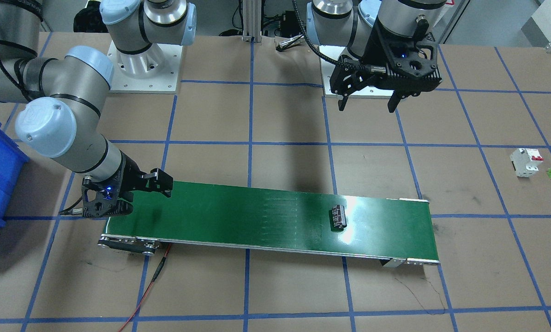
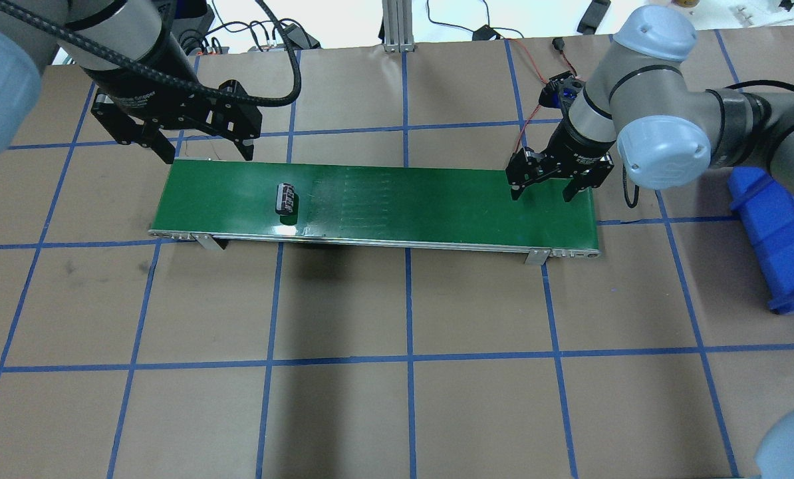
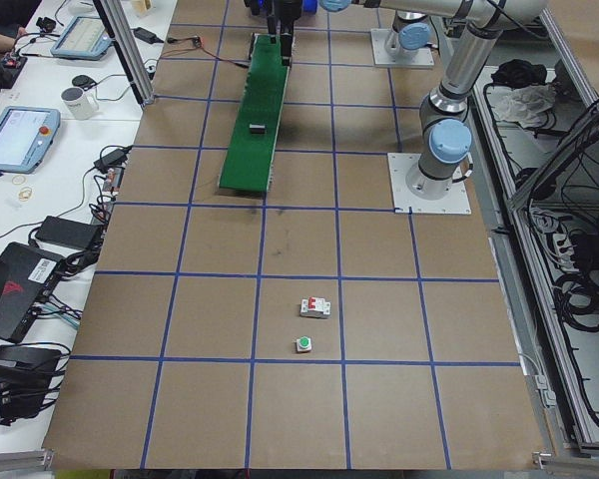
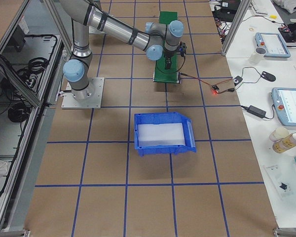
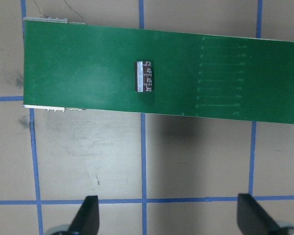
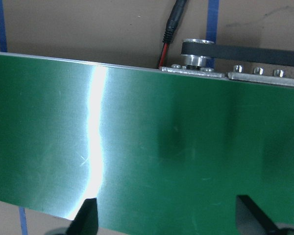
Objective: Move capacitor from left to right
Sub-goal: 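Hold the right gripper above the belt while the capacitor rides toward it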
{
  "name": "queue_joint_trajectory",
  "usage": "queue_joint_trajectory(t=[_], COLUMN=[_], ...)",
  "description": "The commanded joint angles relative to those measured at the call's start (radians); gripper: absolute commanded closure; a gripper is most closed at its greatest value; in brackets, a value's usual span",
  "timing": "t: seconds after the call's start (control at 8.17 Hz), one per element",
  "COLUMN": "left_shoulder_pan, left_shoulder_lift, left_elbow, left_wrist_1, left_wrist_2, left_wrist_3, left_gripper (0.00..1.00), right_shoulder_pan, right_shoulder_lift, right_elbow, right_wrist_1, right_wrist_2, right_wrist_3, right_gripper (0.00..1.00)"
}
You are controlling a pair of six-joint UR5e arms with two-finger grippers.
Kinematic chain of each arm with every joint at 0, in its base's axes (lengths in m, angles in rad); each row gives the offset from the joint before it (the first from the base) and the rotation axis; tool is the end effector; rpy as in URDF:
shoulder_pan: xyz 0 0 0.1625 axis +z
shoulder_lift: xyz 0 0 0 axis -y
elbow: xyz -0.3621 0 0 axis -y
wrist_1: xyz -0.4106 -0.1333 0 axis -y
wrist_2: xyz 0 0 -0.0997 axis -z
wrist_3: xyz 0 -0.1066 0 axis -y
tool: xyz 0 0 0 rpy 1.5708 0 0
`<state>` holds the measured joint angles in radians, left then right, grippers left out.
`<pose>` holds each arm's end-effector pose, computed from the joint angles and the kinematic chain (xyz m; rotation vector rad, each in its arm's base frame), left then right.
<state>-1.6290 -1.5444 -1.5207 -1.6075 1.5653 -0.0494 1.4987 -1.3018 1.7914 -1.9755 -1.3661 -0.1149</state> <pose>-0.1630 -0.4951 0.4533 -0.0140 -3.1333 0.0618 0.1150 -0.5588 0.2060 -0.0499 2.9281 0.0958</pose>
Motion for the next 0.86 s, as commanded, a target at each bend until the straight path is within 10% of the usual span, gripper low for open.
queue_joint_trajectory(t=[0.0,0.73], left_shoulder_pan=[0.0,0.0], left_shoulder_lift=[0.009,0.007], left_elbow=[-0.003,0.002], left_wrist_1=[0.001,0.0], left_wrist_2=[-0.005,-0.005], left_wrist_3=[0.005,-0.01], left_gripper=[0.0,0.0], right_shoulder_pan=[0.0,0.0], right_shoulder_lift=[0.004,0.01], right_elbow=[0.0,0.002], right_wrist_1=[0.0,0.0], right_wrist_2=[-0.007,-0.013], right_wrist_3=[0.001,0.001], right_gripper=[0.0,0.0])
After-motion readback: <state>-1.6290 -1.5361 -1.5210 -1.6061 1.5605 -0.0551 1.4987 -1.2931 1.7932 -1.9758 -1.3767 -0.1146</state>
